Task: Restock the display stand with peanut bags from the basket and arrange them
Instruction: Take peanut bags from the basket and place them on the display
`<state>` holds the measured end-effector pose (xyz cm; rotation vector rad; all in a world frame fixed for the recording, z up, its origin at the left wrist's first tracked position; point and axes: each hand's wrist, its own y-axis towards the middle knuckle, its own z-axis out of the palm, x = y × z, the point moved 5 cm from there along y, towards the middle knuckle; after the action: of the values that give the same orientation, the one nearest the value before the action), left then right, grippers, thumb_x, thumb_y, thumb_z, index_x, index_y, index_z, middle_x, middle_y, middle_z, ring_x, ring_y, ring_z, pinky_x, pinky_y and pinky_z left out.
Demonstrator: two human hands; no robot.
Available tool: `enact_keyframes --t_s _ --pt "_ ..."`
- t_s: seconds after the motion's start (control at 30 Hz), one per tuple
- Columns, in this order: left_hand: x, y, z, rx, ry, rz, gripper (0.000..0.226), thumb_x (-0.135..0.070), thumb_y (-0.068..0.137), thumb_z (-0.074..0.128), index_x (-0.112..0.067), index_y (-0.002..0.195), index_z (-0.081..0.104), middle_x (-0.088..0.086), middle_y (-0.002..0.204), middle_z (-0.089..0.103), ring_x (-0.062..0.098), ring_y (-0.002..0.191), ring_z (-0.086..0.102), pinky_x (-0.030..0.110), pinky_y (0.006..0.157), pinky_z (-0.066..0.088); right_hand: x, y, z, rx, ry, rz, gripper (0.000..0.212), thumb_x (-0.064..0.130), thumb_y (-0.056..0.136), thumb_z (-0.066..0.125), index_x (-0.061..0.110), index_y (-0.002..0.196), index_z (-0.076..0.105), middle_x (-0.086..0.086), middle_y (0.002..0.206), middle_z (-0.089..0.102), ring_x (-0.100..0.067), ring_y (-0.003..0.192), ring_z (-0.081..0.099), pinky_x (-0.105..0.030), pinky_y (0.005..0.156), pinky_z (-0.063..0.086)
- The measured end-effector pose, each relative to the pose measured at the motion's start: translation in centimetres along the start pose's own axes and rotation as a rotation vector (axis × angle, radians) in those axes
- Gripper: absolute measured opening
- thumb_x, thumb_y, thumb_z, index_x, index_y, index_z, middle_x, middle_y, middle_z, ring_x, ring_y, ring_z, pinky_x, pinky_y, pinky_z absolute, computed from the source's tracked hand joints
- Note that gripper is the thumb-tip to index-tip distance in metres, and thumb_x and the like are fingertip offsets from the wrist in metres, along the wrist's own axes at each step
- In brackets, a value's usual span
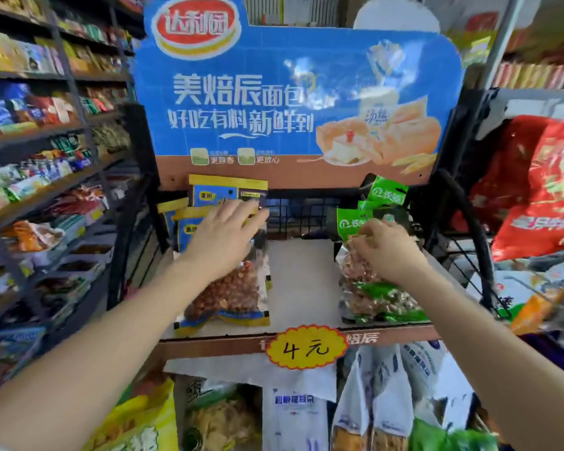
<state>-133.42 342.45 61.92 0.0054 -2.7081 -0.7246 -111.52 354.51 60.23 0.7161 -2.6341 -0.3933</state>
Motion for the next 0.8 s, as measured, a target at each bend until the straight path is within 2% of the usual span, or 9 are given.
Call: enact_keyframes --t_s 0.07,0.13,0.2,0.27,0.37,0.47,0.63,0.73,0.8 --pt "-1.8 -2.1 2.6 0.176 -0.179 0.015 0.065 -0.045 0.085 0.056 -0.016 0.139 0.035 0.01 0.147 0.035 0.029 0.134 0.034 0.043 0.106 0.034 0.3 -2.3 0.8 0.063 -0.023 -0.106 0.058 0.052 0.086 0.043 0.01 0.125 0.049 -0.015 0.13 0.052 -0.034 0.123 0.042 -0.043 0.103 0.035" --pt "-2.2 -4.3 4.9 0.3 -0.233 0.017 0.08 -0.062 0.084 0.044 -0.019 0.146 0.02 0.009 0.156 0.015 0.027 0.143 0.014 0.041 0.115 0.018 -0.3 -4.8 2.0 0.099 -0.151 -0.174 0.087 0.068 0.076 0.028 0.012 0.144 0.026 -0.009 0.152 0.028 -0.031 0.141 0.021 -0.045 0.117 0.015" --pt "-2.2 -5.6 6.2 0.312 -0.201 0.075 0.091 -0.066 0.081 0.044 -0.018 0.148 0.006 0.011 0.157 0.003 0.027 0.145 0.001 0.039 0.117 0.003 -1.2 -6.7 3.2 0.089 -0.267 -0.21 0.097 0.071 0.074 0.024 0.012 0.148 0.003 -0.006 0.159 0.004 -0.026 0.147 -0.001 -0.039 0.116 -0.002" --pt "-1.9 -6.0 6.7 0.325 -0.222 0.095 0.094 -0.066 0.081 0.044 -0.016 0.148 0.001 0.011 0.157 -0.003 0.027 0.145 -0.005 0.038 0.116 -0.003 -1.8 -7.1 3.6 0.087 -0.27 -0.216 0.097 0.072 0.074 0.023 0.016 0.146 -0.01 -0.007 0.158 -0.006 -0.023 0.145 -0.011 -0.038 0.116 -0.006" --pt "-1.5 -5.9 6.9 0.388 -0.222 0.082 0.093 -0.065 0.082 0.041 -0.017 0.148 -0.003 0.009 0.157 -0.011 0.024 0.144 -0.011 0.041 0.119 0.001 -1.9 -6.3 3.5 0.196 -0.202 -0.176 0.101 0.067 0.077 0.046 0.028 0.139 -0.023 -0.004 0.157 -0.019 -0.019 0.143 -0.02 -0.043 0.119 -0.004" --pt "-1.2 -5.4 6.7 0.361 -0.235 0.054 0.092 -0.066 0.081 0.042 -0.017 0.148 0.0 0.008 0.157 -0.009 0.023 0.145 -0.009 0.041 0.119 0.003 -1.8 -5.4 3.0 0.196 -0.182 -0.114 0.103 0.054 0.078 0.06 0.032 0.144 -0.016 -0.001 0.157 -0.019 -0.021 0.144 -0.017 -0.044 0.117 -0.002" --pt "-1.3 -5.1 5.9 0.295 -0.254 0.049 0.089 -0.063 0.082 0.046 -0.016 0.147 0.01 0.007 0.158 0.001 0.024 0.145 0.0 0.04 0.117 0.006 -2.3 -3.2 3.0 0.077 -0.285 -0.044 0.101 0.065 0.075 0.051 0.029 0.147 -0.009 -0.002 0.158 -0.013 -0.024 0.146 -0.01 -0.047 0.117 -0.002" --pt "-1.6 -4.5 4.5 0.206 -0.361 0.058 0.072 -0.055 0.084 0.051 -0.014 0.141 0.031 0.007 0.152 0.025 0.025 0.14 0.02 0.039 0.115 0.02 -2.1 -2.3 3.1 0.021 -0.322 -0.064 0.096 0.065 0.078 0.048 0.025 0.148 -0.004 -0.004 0.159 -0.004 -0.026 0.146 -0.003 -0.048 0.118 0.0" --pt "-2.1 -3.9 3.3 0.121 -0.459 0.079 0.054 -0.043 0.087 0.054 -0.013 0.131 0.046 0.007 0.141 0.042 0.024 0.131 0.036 0.037 0.105 0.033 -2.0 -2.1 3.1 0.015 -0.32 -0.063 0.093 0.063 0.079 0.049 0.026 0.148 -0.002 -0.003 0.159 -0.001 -0.026 0.146 -0.001 -0.048 0.118 0.001"
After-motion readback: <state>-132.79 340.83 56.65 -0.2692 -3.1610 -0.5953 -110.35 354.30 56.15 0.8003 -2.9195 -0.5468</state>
